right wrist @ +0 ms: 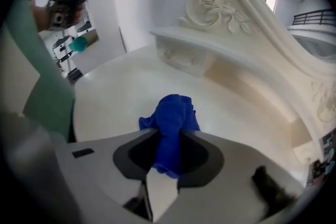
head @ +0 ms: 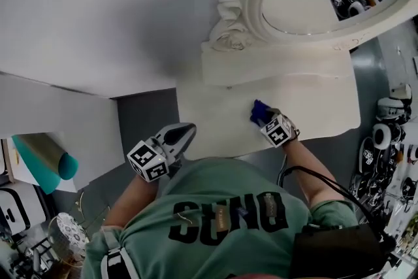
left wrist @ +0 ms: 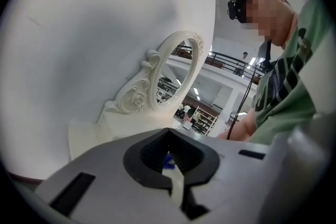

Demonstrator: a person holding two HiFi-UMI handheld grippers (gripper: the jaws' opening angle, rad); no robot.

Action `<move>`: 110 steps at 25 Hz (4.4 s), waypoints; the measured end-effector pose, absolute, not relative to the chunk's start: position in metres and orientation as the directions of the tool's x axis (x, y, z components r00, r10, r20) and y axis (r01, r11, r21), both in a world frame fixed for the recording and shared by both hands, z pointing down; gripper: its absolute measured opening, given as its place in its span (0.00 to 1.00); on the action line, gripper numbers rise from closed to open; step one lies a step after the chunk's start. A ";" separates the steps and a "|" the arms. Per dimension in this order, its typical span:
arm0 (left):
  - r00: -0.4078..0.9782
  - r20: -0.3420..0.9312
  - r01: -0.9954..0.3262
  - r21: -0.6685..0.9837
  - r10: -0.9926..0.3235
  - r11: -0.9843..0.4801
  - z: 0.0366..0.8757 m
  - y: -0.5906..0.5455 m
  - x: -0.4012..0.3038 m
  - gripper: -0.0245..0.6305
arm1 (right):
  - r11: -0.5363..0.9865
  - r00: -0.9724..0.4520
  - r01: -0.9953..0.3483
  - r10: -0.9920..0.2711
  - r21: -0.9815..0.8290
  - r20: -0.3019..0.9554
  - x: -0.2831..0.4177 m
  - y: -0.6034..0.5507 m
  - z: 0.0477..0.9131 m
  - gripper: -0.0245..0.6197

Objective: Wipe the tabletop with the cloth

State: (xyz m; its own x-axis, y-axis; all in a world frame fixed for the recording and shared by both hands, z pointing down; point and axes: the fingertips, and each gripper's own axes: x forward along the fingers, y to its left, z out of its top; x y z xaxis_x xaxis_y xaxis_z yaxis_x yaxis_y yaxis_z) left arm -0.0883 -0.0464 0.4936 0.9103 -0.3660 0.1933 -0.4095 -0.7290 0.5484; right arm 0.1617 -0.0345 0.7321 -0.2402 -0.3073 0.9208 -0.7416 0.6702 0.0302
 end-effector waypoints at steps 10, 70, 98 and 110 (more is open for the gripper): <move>0.932 0.157 -0.358 0.545 -0.327 -0.758 0.478 -0.034 -0.052 0.04 | 0.689 -0.314 -0.720 -0.222 -0.079 0.923 0.170 0.091 0.725 0.20; 0.897 0.196 -0.440 0.497 -0.397 -0.748 0.478 0.010 0.059 0.04 | 0.646 -0.369 -0.760 -0.326 -0.080 0.870 0.308 0.092 0.722 0.20; 0.835 0.258 -0.546 0.495 -0.486 -0.675 0.488 0.047 0.214 0.04 | 0.801 -0.478 -0.577 -0.168 -0.163 0.862 0.400 0.149 0.734 0.20; 0.745 0.309 -0.661 0.461 -0.591 -0.593 0.477 0.081 0.268 0.04 | 0.609 -0.326 -0.779 -0.601 0.153 0.730 0.501 -0.138 0.716 0.20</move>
State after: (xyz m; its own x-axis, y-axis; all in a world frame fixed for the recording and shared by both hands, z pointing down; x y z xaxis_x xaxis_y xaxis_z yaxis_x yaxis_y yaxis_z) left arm 0.2680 0.0812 0.4769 0.7451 -0.5913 0.3085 -0.6609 -0.5925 0.4605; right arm 0.5012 -0.1385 0.7165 -0.3262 -0.6007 0.7299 -0.7786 0.6086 0.1530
